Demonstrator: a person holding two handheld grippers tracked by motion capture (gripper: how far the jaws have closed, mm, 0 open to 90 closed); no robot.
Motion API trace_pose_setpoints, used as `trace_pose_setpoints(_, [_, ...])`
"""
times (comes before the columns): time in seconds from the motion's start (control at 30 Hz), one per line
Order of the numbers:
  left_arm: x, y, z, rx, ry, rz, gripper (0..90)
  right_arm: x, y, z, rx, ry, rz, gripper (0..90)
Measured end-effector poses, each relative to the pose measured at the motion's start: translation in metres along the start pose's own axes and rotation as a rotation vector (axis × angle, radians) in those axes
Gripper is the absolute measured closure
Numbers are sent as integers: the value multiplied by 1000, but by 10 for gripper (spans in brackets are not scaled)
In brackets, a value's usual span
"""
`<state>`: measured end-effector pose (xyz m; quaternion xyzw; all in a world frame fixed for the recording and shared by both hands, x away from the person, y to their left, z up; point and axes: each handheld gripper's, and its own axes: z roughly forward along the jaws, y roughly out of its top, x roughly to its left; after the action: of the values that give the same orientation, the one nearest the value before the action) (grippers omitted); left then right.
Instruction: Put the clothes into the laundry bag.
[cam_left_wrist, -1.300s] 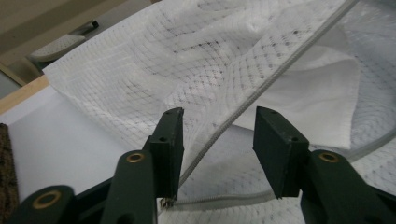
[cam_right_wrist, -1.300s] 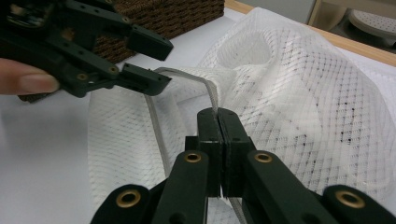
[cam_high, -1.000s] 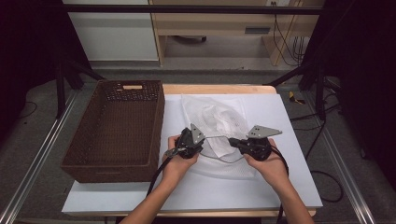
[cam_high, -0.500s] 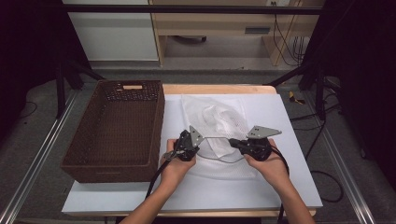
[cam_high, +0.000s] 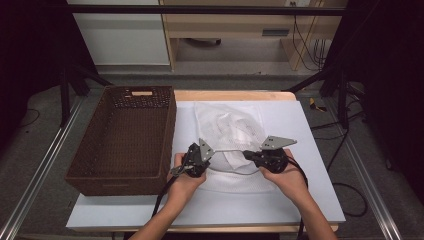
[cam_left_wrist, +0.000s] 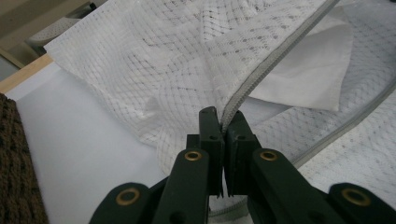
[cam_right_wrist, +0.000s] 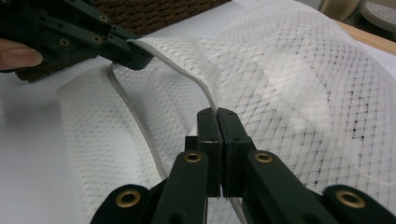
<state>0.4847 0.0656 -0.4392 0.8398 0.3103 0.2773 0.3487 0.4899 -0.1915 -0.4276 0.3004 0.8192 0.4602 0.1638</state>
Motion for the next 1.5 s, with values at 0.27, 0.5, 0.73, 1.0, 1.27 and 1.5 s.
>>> trace_pose_setpoints(0.27, [-1,-4,-10,-2,6,-4,875,6,6,-1,14,5,-28,892])
trace_pose_setpoints(0.5, [-3,-6,-16,-6,1,-5,872,11,6,-4,17,4,-45,892])
trace_pose_setpoints(0.73, [-4,-7,-20,-9,-4,-6,870,15,5,-6,23,5,-54,892])
trace_pose_setpoints(1.0, [-7,-11,-20,0,-10,-2,867,18,3,-7,30,2,-70,891])
trace_pose_setpoints(1.27, [-10,-17,-17,9,-11,-3,865,20,-4,-5,41,-1,-84,889])
trace_pose_setpoints(1.5, [-12,-20,-15,12,-18,-8,856,20,-9,-3,45,8,-90,888])
